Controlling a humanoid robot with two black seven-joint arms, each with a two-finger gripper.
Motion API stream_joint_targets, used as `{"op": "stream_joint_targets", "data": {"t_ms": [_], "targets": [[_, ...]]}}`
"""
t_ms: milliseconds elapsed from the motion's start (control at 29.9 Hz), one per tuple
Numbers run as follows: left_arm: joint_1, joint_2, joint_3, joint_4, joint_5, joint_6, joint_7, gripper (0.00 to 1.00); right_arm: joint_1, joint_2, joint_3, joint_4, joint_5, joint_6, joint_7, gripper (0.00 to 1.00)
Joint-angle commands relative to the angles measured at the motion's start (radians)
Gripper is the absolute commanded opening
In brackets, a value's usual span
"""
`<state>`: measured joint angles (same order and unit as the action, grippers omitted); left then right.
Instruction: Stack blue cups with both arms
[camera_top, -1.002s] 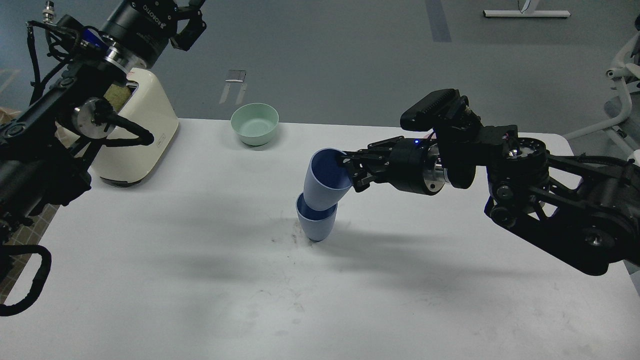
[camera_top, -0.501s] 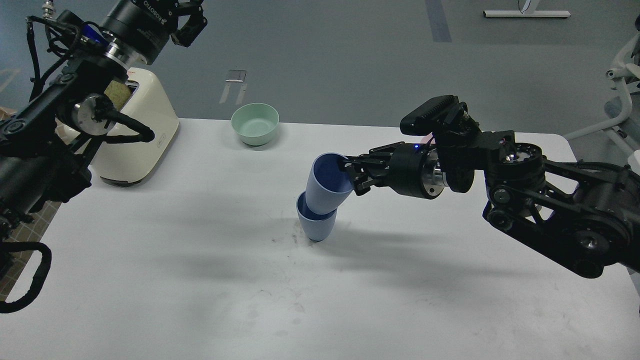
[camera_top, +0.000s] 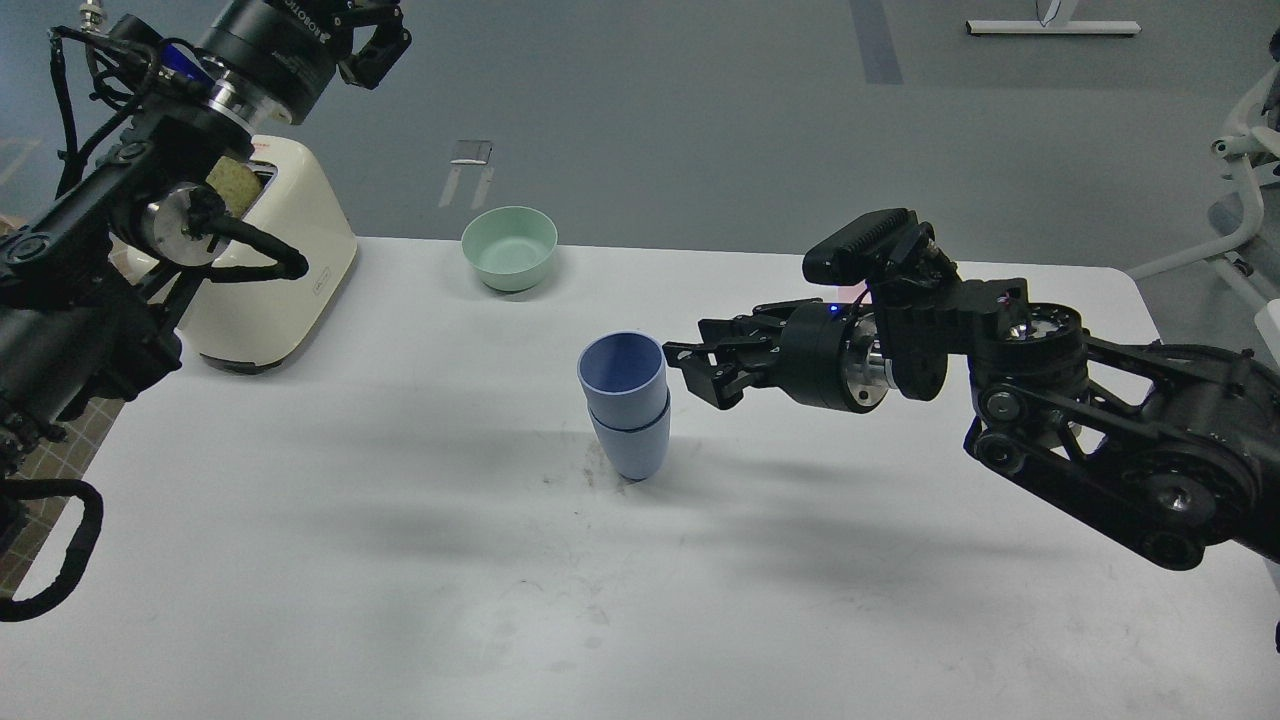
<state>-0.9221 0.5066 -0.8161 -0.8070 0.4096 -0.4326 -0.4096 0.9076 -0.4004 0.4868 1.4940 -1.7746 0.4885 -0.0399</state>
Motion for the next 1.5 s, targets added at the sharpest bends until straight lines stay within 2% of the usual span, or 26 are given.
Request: {"op": "stream_joint_targets", "data": {"t_ms": [0, 134, 200, 334, 401, 568, 735, 1002, 1136, 1470], "targets": [[0.000, 0.003, -0.002, -0.003, 0.000, -0.002, -0.002, 0.98, 0.010, 0.000, 0.033, 0.006, 0.006, 0.000, 0.000, 0.64], [0.000, 0.004, -0.003, -0.011, 0.000, -0.002, -0.002, 0.98, 0.013, 0.002, 0.123, 0.008, 0.009, 0.000, 0.002, 0.80], [0.000, 0.006, -0.002, -0.011, 0.000, -0.003, -0.002, 0.98, 0.010, 0.011, 0.253, 0.005, 0.011, 0.000, 0.002, 0.94], [0.002, 0.009, 0.000, -0.012, 0.000, -0.003, -0.002, 0.98, 0.008, 0.038, 0.406, -0.008, 0.011, 0.000, 0.000, 0.96], [0.002, 0.009, 0.000, -0.012, 0.000, -0.003, -0.002, 0.98, 0.010, 0.055, 0.504, -0.035, 0.011, 0.000, 0.000, 1.00], [0.003, 0.012, 0.002, -0.012, 0.000, -0.002, -0.002, 0.98, 0.007, 0.112, 0.819, -0.095, 0.014, 0.000, 0.002, 1.00], [0.009, 0.012, -0.002, -0.012, -0.002, 0.002, -0.009, 0.98, 0.027, 0.126, 0.992, -0.205, 0.119, 0.000, 0.003, 1.00], [0.045, 0.049, -0.029, 0.015, -0.083, 0.008, -0.015, 0.98, -0.059, 0.080, 1.121, -0.333, 0.429, 0.000, 0.008, 1.00], [0.057, 0.075, -0.028, 0.015, -0.117, 0.006, -0.014, 0.98, -0.115, 0.077, 1.159, -0.502, 0.688, 0.000, 0.011, 1.00], [0.058, 0.070, -0.037, 0.019, -0.132, 0.012, -0.006, 0.98, -0.119, 0.084, 1.178, -0.770, 0.984, 0.000, 0.029, 1.00]]}}
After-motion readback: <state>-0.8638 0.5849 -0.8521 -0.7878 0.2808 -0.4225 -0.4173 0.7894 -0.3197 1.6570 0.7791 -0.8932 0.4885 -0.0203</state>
